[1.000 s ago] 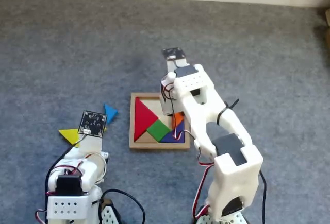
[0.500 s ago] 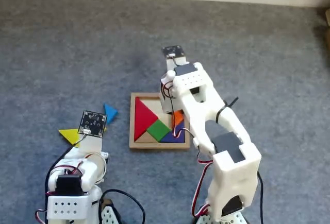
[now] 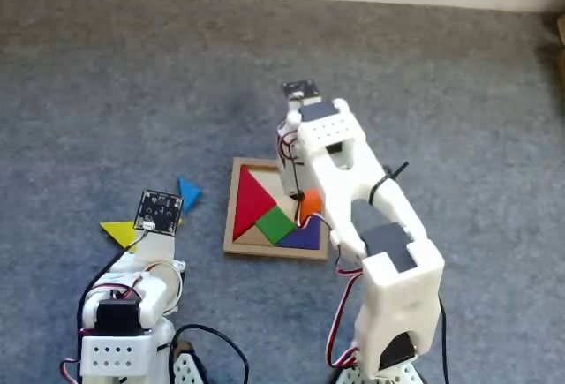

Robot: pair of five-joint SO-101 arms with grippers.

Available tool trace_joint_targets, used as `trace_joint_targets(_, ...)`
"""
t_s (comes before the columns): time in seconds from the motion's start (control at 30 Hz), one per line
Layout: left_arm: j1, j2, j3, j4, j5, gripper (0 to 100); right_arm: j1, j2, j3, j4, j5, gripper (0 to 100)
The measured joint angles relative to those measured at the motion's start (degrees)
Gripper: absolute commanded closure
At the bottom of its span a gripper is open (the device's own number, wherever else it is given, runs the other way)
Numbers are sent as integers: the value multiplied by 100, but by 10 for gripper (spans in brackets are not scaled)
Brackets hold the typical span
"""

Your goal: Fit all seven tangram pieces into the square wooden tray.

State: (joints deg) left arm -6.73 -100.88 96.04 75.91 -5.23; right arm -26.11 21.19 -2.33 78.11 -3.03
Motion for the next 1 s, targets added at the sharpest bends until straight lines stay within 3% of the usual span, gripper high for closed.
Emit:
trace_joint_targets(0.5, 0, 0, 0, 0, 0, 992, 0, 0, -404, 765, 0, 731)
trace_joint_targets(0.7, 0, 0, 0, 0, 0, 992, 26, -967, -88, 809, -167, 776)
trace_joint_targets(0.9, 0, 0, 0, 0, 0, 992, 26, -2338, 1626, -475, -352, 998)
trace_joint_targets(1.0, 0, 0, 0, 0, 0, 992, 26, -2927, 2435, -1275, -360, 993)
